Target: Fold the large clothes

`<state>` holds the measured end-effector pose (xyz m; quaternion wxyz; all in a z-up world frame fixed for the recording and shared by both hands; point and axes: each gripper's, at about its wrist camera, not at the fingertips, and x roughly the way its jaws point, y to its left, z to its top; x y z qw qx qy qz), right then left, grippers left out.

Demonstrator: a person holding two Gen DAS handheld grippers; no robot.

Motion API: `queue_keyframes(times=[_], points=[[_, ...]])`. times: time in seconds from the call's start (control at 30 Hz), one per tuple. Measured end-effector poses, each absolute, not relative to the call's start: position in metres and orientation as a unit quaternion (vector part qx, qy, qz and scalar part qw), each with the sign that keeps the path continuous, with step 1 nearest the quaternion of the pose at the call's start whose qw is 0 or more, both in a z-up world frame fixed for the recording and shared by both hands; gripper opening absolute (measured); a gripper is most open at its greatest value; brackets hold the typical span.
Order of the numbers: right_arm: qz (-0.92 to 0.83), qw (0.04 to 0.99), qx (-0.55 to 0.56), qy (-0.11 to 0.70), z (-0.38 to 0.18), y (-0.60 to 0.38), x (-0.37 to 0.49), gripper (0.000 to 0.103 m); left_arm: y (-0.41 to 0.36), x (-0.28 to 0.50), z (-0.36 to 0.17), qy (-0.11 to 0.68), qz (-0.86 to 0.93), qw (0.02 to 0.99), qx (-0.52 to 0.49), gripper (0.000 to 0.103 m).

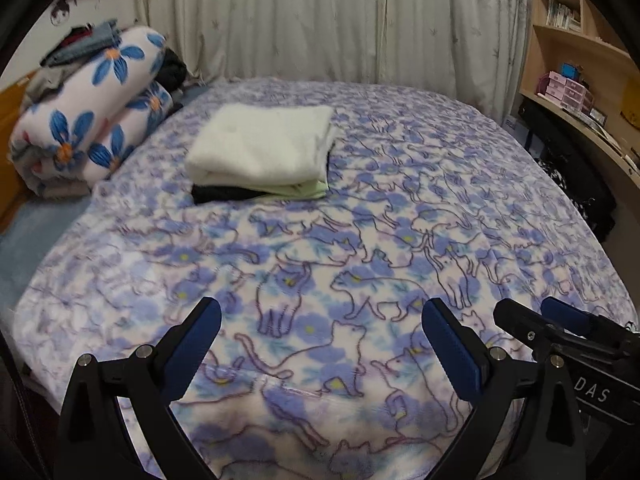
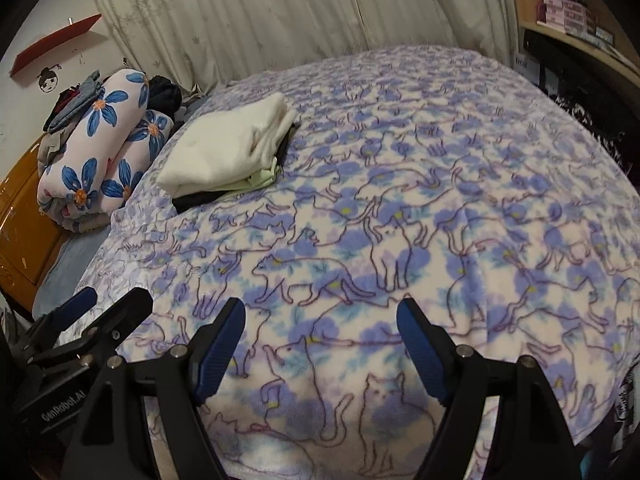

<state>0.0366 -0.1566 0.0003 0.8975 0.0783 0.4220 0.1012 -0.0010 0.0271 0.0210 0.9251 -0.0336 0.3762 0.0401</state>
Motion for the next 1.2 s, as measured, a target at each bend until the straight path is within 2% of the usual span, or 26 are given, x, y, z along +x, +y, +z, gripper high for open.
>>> queue_keyframes(times=[0.43, 1.2], points=[[0.085, 0.91, 0.061, 0.401, 0.016, -0.159, 0.019, 0.078, 0.021, -0.012, 0.035, 0.372, 0.046, 0.927, -0.025, 0.1], [0.068, 0.912, 0.044, 0.402, 0.01, -0.16, 0.014, 0.078, 0.02, -0.013, 0.019, 0.405, 0.054, 0.913, -0.024, 0.1]])
